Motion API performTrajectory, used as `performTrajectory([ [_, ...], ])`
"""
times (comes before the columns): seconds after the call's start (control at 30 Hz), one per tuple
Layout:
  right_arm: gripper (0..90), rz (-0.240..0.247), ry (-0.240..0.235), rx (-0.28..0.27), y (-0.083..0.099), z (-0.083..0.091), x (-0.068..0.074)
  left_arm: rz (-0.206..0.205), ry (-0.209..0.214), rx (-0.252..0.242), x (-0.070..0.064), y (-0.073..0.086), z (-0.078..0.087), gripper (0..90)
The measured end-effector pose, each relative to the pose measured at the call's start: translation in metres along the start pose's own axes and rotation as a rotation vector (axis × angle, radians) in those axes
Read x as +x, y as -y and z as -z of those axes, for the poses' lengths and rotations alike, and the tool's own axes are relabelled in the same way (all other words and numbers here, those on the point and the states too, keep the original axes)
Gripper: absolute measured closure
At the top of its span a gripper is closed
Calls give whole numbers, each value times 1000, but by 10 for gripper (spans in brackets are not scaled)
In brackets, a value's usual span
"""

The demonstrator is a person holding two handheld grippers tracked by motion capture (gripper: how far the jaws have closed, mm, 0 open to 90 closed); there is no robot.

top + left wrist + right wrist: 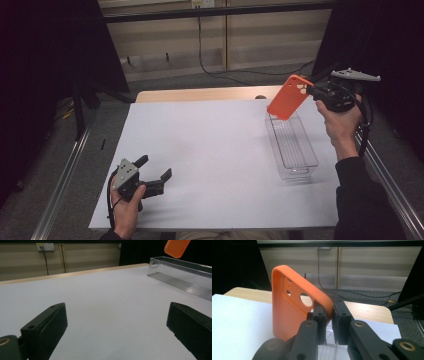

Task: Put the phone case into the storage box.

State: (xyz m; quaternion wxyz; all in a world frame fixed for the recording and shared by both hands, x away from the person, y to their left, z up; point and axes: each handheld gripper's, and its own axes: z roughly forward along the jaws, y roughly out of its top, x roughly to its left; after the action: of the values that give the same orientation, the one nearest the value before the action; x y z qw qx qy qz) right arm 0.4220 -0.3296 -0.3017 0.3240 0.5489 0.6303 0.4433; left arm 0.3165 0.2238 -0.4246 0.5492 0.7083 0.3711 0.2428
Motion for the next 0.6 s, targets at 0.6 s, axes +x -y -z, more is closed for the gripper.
performTrajectory([
  [0.6, 821, 87, 53, 42, 4, -28, -11, -17, 11, 14, -2, 1, -2, 32],
])
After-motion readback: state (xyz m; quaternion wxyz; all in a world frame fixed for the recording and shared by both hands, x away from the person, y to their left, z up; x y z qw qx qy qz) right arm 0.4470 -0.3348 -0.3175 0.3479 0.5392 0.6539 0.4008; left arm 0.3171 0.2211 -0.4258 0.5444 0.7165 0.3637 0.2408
